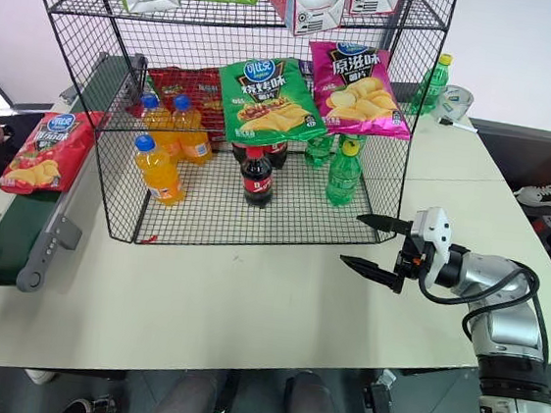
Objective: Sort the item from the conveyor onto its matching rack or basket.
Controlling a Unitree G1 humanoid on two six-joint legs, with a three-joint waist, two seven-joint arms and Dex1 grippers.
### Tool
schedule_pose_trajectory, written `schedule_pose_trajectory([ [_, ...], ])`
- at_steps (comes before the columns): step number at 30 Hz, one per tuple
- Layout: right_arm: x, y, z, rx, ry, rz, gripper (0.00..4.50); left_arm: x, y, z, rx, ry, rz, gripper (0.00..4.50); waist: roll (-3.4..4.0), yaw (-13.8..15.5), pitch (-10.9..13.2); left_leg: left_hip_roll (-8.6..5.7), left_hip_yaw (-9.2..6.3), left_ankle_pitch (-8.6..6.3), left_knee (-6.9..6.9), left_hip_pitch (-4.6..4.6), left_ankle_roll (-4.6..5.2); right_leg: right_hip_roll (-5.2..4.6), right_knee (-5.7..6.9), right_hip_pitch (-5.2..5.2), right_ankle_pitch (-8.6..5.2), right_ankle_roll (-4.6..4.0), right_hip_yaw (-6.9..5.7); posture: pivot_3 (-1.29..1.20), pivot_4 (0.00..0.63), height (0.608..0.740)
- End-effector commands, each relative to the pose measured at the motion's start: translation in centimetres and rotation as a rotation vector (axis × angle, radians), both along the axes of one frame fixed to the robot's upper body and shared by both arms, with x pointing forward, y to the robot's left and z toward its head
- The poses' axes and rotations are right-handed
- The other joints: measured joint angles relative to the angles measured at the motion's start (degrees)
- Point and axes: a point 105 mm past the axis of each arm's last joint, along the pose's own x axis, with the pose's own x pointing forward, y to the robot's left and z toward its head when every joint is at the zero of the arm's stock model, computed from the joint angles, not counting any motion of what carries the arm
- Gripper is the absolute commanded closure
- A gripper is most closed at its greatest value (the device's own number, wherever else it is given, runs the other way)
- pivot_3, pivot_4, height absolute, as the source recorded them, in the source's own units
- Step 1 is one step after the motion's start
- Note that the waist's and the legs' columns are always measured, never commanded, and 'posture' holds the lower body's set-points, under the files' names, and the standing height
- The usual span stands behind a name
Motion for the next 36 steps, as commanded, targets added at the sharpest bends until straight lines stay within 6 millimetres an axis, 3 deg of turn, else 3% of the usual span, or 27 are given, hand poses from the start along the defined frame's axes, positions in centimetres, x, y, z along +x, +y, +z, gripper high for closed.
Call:
schedule_pose_trajectory([
  [1,-0.2,0.8,1.3,0.008,-0.05,0.041,0.0,0.7,0.6,0.5,0.04,-0.038,0.018,0.05,0.0,-0.02,0.0,0.0,0.0,0.0,0.0,0.0,0.0,0.0,0.0,0.0,0.0,0.0,0.0,0.0,0.15,0.74],
  [10,-6.5,6.0,3.2,0.104,0.012,0.354,0.0,1.5,0.8,0.0,0.061,-0.074,0.038,0.05,-0.04,-0.19,-0.03,0.0,0.0,0.0,-0.06,-0.03,0.0,0.0,0.0,-0.05,0.01,0.01,0.0,0.0,0.15,0.74],
  [36,-4.8,6.2,2.6,0.064,-0.035,0.31,0.0,2.4,0.0,-1.8,0.055,-0.063,0.011,0.05,-0.21,-0.02,-0.13,0.0,0.02,0.0,-0.02,0.0,0.0,-0.02,-0.01,0.0,0.02,0.01,-0.03,0.0,0.15,0.74],
])
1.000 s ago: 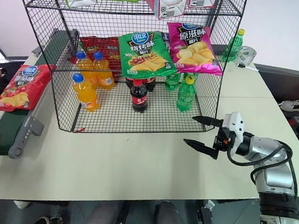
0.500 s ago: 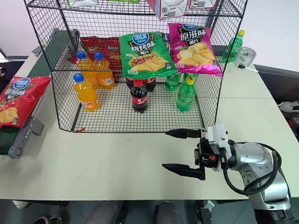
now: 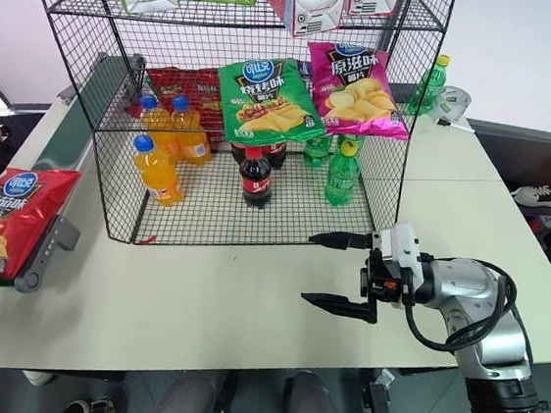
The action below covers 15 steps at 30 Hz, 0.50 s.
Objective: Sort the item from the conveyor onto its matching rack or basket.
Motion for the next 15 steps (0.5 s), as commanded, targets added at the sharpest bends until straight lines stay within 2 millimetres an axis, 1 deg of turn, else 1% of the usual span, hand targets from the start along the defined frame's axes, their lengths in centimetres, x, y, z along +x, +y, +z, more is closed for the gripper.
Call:
schedule_pose_trajectory([
  [1,0.2,0.1,0.8,0.011,-0.044,0.002,0.0,0.2,0.4,0.7,0.012,-0.031,0.008,0.05,-0.01,0.01,-0.01,0.0,0.0,0.0,0.0,0.0,0.0,0.0,0.0,0.0,0.0,0.0,0.0,0.0,0.15,0.74],
  [10,0.5,-0.2,0.5,0.007,-0.041,-0.016,0.0,1.0,0.2,1.2,0.017,-0.064,-0.008,0.05,-0.01,0.05,-0.01,0.0,0.0,0.0,0.01,0.0,0.0,0.0,0.01,0.0,0.0,0.0,-0.01,0.0,0.15,0.74],
  [11,0.6,-0.2,0.5,0.007,-0.042,-0.017,0.0,1.1,0.0,0.9,-0.004,-0.049,-0.017,0.05,-0.02,0.04,-0.01,0.0,0.0,0.0,0.01,0.0,0.0,0.0,0.01,0.0,0.0,0.0,-0.01,0.0,0.15,0.74],
  [12,0.6,-0.2,0.5,0.007,-0.043,-0.018,0.0,1.2,-0.3,0.7,-0.029,-0.032,-0.03,0.28,-0.02,0.05,-0.01,0.0,0.0,0.0,0.01,0.0,0.0,0.0,0.01,0.0,0.0,0.0,-0.01,0.0,0.15,0.74],
  [13,0.6,-0.2,0.5,0.006,-0.042,-0.018,0.0,1.3,-0.4,0.7,-0.031,-0.033,-0.037,0.61,-0.01,0.02,-0.01,0.0,0.0,0.0,0.01,0.0,0.0,0.0,0.02,0.0,0.0,0.0,-0.01,0.0,0.15,0.74],
  [14,0.6,-0.2,0.5,0.004,-0.042,-0.019,0.0,1.5,-0.5,0.7,-0.042,-0.042,-0.038,0.96,-0.02,0.0,-0.01,0.0,0.0,0.0,0.01,0.0,0.0,0.0,0.02,0.0,0.0,0.0,-0.01,0.0,0.15,0.74],
  [15,0.7,-0.2,0.5,0.003,-0.044,-0.021,0.0,1.7,-0.4,1.0,-0.043,-0.061,-0.03,1.44,-0.03,0.0,-0.01,0.0,0.0,0.0,0.02,0.0,0.0,0.0,0.02,0.0,0.0,0.0,-0.01,0.0,0.15,0.74],
])
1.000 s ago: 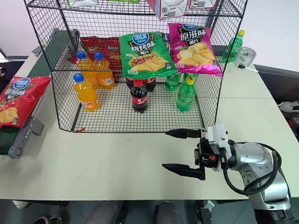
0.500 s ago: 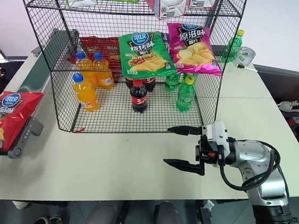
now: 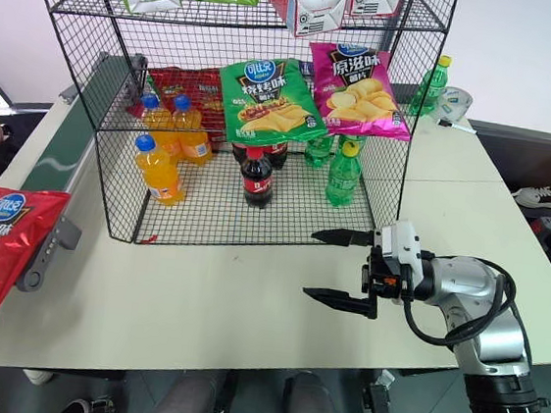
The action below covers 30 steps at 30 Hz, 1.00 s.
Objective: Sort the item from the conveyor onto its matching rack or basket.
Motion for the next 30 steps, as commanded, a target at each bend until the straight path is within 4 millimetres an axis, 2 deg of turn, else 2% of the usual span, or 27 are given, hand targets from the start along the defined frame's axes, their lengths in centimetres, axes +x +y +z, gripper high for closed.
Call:
schedule_pose_trajectory([
  [1,0.3,0.0,0.6,0.007,-0.04,-0.001,0.0,1.1,0.3,2.3,-0.004,-0.104,0.001,1.94,-0.06,0.0,-0.01,0.0,0.0,0.0,0.0,0.0,0.0,0.0,0.0,0.0,0.0,0.0,0.0,0.0,0.15,0.74],
  [6,0.4,-0.2,0.5,0.004,-0.039,-0.01,0.0,1.2,0.2,2.7,0.005,-0.121,-0.009,4.39,-0.2,0.5,-0.08,0.0,-0.02,0.0,0.02,0.0,0.0,-0.01,0.02,0.02,0.0,0.0,-0.04,0.0,0.15,0.74],
  [11,0.5,-0.2,0.3,-0.001,-0.041,-0.014,0.0,1.0,-0.4,3.8,0.019,-0.164,-0.032,4.46,-0.18,0.69,-0.09,0.0,0.04,0.0,0.01,0.04,0.0,-0.01,0.03,0.03,0.0,0.0,-0.01,0.0,0.15,0.74],
  [21,0.6,-0.1,0.0,-0.005,-0.039,-0.008,0.0,-0.4,-3.7,5.3,0.005,-0.202,-0.127,4.46,-0.17,0.91,-0.09,0.01,0.07,0.0,0.0,0.04,0.0,-0.02,0.03,0.03,0.0,0.0,0.0,0.0,0.15,0.74],
  [26,0.7,-0.2,-0.2,-0.009,-0.039,-0.008,0.0,-0.5,-6.6,6.3,0.002,-0.206,-0.262,4.46,-0.17,1.2,-0.09,0.01,0.08,0.0,0.04,0.04,0.0,-0.02,0.03,0.06,0.0,-0.01,0.0,0.0,0.15,0.74],
  [30,0.9,-0.5,-0.4,-0.015,-0.035,-0.012,0.0,-0.4,-9.5,8.6,-0.005,-0.242,-0.381,4.46,-0.18,1.25,-0.09,0.01,0.09,0.0,0.04,0.04,0.0,-0.03,0.01,0.08,0.0,-0.01,0.0,0.0,0.15,0.74],
])
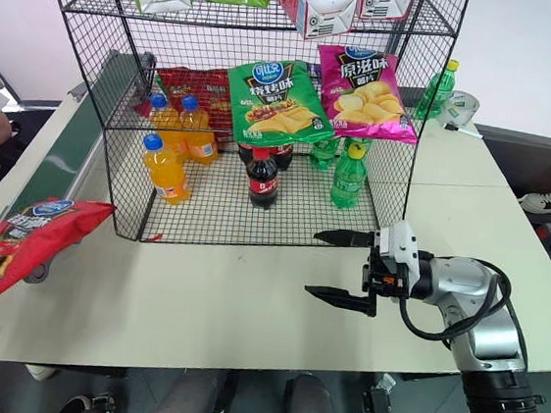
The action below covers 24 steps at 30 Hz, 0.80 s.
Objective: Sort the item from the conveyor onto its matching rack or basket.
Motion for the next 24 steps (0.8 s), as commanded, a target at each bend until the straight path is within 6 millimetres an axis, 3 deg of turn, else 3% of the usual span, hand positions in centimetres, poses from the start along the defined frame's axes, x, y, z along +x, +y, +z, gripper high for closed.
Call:
schedule_pose_trajectory([
  [1,0.1,-0.1,0.6,0.005,-0.04,0.009,0.0,0.2,-2.8,3.5,0.011,-0.077,-0.132,4.46,0.0,0.0,0.0,0.0,-0.01,0.0,0.01,0.0,0.0,0.0,0.0,0.01,0.0,0.0,-0.01,0.0,0.15,0.74],
  [6,0.6,-0.7,1.0,0.025,-0.035,-0.005,0.0,-0.1,-5.7,5.4,0.025,-0.081,-0.247,4.46,0.05,-0.08,0.02,0.0,0.01,0.0,0.01,0.0,0.0,0.0,-0.02,0.02,0.0,-0.01,-0.01,0.0,0.15,0.74],
  [10,0.5,-0.9,0.7,0.019,-0.034,-0.004,0.0,-1.4,-7.6,5.5,-0.024,-0.043,-0.293,4.46,0.1,-0.46,0.05,0.01,0.04,0.0,-0.01,0.0,0.0,0.0,-0.05,0.01,-0.01,-0.01,0.0,0.0,0.15,0.74],
  [12,0.4,-0.8,0.6,0.018,-0.035,-0.004,0.0,-1.3,-7.4,5.7,-0.056,-0.041,-0.262,4.46,0.11,-0.32,0.06,0.01,0.04,0.0,-0.01,-0.02,0.01,0.0,-0.11,0.03,0.0,0.0,-0.01,0.0,0.15,0.74],
  [14,0.5,-0.9,0.6,0.019,-0.038,-0.011,0.0,-0.3,-5.0,5.9,-0.07,-0.053,-0.155,4.46,0.17,-0.01,0.06,0.02,0.03,0.0,0.0,0.01,0.01,0.01,-0.1,0.07,0.0,0.0,-0.03,0.0,0.15,0.74],
  [16,0.5,-0.9,0.6,0.019,-0.039,-0.015,0.0,0.1,-3.9,6.1,-0.075,-0.059,-0.106,4.46,0.2,0.05,0.06,0.11,0.04,0.0,0.02,0.04,0.01,0.01,-0.1,0.17,-0.01,-0.01,-0.19,0.0,0.15,0.74],
  [19,0.5,-1.0,0.4,0.011,-0.037,-0.017,0.0,-0.1,-7.4,6.4,-0.088,-0.034,-0.264,4.46,0.18,-0.1,0.07,0.14,0.07,0.0,0.03,0.03,0.01,0.03,-0.14,0.2,-0.01,-0.01,-0.19,0.0,0.15,0.74],
  [24,0.6,-1.1,0.5,0.009,-0.039,-0.02,0.0,-0.2,-8.9,5.8,-0.079,0.0,-0.339,4.46,0.22,-0.13,0.08,0.14,0.11,0.0,0.02,0.03,0.02,0.01,-0.33,0.27,0.01,0.0,-0.16,0.0,0.15,0.74],
])
